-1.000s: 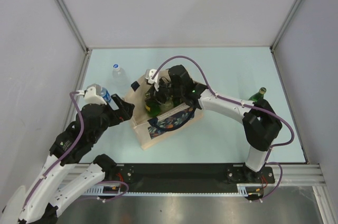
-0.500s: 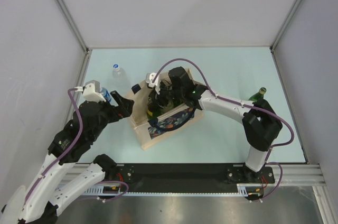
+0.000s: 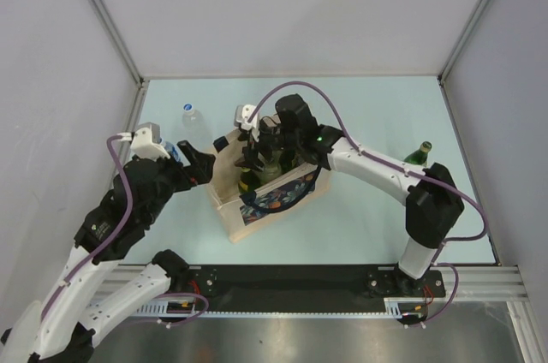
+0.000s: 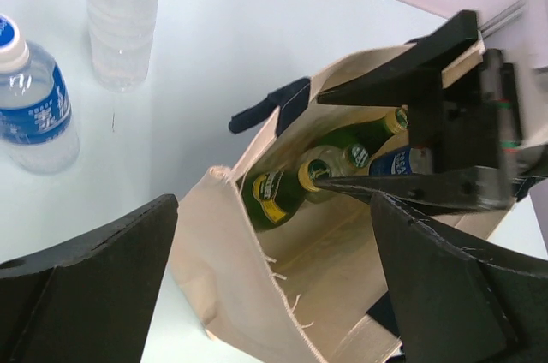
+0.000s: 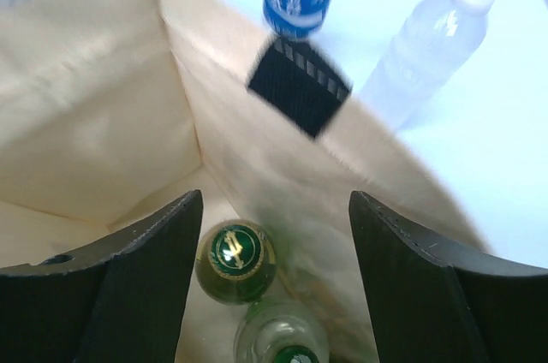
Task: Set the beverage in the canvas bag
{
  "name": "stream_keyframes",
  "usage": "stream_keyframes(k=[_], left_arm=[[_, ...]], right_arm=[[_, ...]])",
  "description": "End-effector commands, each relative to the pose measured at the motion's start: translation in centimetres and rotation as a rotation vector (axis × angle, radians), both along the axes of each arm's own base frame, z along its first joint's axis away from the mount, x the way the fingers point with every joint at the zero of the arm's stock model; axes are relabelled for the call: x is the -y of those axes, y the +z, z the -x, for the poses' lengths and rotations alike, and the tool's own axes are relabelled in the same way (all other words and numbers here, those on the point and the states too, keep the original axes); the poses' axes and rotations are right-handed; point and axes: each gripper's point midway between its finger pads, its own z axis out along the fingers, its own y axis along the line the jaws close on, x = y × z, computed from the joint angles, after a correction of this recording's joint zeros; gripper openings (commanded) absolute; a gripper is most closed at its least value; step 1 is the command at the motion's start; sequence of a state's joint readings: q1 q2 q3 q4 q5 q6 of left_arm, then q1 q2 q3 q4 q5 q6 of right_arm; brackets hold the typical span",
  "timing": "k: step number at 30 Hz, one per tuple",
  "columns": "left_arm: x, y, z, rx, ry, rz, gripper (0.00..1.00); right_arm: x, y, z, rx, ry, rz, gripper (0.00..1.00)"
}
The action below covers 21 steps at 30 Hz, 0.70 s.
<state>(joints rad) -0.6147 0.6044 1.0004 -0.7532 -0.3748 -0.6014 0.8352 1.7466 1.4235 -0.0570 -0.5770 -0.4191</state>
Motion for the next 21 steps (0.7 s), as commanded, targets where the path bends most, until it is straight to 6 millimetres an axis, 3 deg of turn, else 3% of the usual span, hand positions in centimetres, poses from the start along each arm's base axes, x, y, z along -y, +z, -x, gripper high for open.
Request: stream_keyframes(k=[1, 6, 9, 13, 21], left_arm=[[0.1, 3.4, -1.4, 0.095, 0.005, -0.020, 1.00], [0.2, 5.0, -2.4, 0.129, 0.007, -0.062, 1.00], [0.4, 5.6, -3.1, 0.135, 0.004, -0.089, 1.00], [0.6, 5.8, -3.7, 0.139, 0.002, -0.113, 1.00], [0.9, 6.9, -5.2, 0.159, -0.006, -0.150, 1.00]], right_arm=[[1.2, 8.7, 2.7, 0.050, 0.104, -0.120, 0.75], [2.9, 11.0, 5.2, 0.008, 0.196, -0.118, 0.77], [4.4, 12.4, 5.7, 0.013, 0.198, -0.119, 0.77], [7.0, 14.2, 5.4, 0.070, 0.154, -0.102, 0.78], [15.4, 16.6, 2.9, 0.130, -0.080, -0.091, 0.79]])
